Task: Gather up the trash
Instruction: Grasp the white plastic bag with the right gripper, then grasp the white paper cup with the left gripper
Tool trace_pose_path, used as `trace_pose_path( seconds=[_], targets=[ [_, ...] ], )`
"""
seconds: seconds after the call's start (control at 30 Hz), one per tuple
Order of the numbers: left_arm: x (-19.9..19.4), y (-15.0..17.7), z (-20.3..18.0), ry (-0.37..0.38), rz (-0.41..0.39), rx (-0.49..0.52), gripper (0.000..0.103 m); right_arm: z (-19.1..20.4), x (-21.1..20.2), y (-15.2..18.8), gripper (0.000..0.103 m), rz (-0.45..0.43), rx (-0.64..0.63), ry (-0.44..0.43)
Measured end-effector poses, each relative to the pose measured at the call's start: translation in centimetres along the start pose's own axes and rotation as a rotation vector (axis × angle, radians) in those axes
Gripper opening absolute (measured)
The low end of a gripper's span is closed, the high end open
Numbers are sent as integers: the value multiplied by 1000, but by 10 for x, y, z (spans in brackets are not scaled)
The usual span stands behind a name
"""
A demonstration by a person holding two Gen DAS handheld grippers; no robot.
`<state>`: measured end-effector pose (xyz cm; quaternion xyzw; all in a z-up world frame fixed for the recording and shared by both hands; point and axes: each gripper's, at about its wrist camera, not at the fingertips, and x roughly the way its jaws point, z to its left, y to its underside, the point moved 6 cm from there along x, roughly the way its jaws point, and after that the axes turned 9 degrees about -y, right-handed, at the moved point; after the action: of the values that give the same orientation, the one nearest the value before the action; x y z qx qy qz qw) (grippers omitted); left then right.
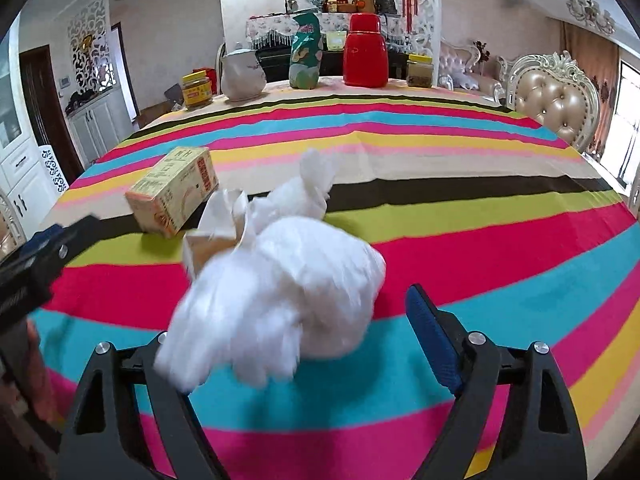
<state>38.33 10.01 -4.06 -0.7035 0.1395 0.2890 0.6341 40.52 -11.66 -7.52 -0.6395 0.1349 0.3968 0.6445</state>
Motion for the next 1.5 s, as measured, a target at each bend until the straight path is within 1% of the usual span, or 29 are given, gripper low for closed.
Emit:
trace_pose_path(
  seconds=[0.03, 0.07, 0.1, 0.13, 0.17, 0.27, 0.33, 0.47, 0.63, 0.73, 0.8, 0.9, 1.03, 1.13, 1.2, 1.27, 1.33, 1.43, 1.5],
  targets=[
    [0, 0, -2, 5, 2, 4, 98, -1, 6, -1, 71, 23, 5, 11],
    [1, 1, -3, 9, 2, 6, 98, -2, 9, 0, 67, 36, 15, 10],
    [1, 1, -4, 15, 2, 9, 98, -4, 11, 1, 55, 48, 27, -1],
    [2, 1, -5, 21, 3, 11, 98, -6, 11, 2, 47, 47, 36, -16],
    [2, 2, -6, 29, 8, 9, 98, -8, 5, 1, 40, 26, 46, -16],
    [5, 4, -7, 49, 23, 1, 98, -14, -12, 5, 34, -25, 48, -4],
    [5, 5, -9, 61, 28, 0, 98, -21, -22, 10, 33, -41, 57, 2],
    [0, 5, -15, 75, 12, 21, 98, -38, -45, 17, 32, -68, 56, 38],
    [-4, 9, -28, 107, 10, 53, 98, -65, -62, 28, 32, -92, 74, 124],
    [-7, 11, -35, 123, 4, 80, 98, -78, -67, 31, 32, -110, 133, 109],
    [-9, 13, -41, 138, 1, 100, 98, -81, -67, 32, 32, -109, 146, 105],
    [-14, 15, -49, 150, -10, 130, 98, -83, -67, 32, 32, -110, 155, 108],
    [-15, 20, -64, 169, 1, 167, 97, -80, -67, 31, 32, -114, 141, 114],
    [-14, 22, -78, 166, 25, 189, 94, -76, -69, 30, 32, -126, 118, 120],
    [-14, 25, -93, 147, 36, 228, 94, -73, -70, 30, 32, -130, 105, 123],
    [-12, 29, -107, 139, 49, 267, 91, -72, -71, 31, 32, -133, 98, 123],
    [-4, 30, -119, 108, 67, 287, 87, -72, -71, 30, 32, -138, 101, 121],
    [14, 29, -126, 66, 109, 279, 80, -73, -72, 30, 32, -142, 109, 116],
    [29, 27, -128, 48, 150, 250, 73, -73, -72, 29, 32, -144, 110, 110]
  ],
)
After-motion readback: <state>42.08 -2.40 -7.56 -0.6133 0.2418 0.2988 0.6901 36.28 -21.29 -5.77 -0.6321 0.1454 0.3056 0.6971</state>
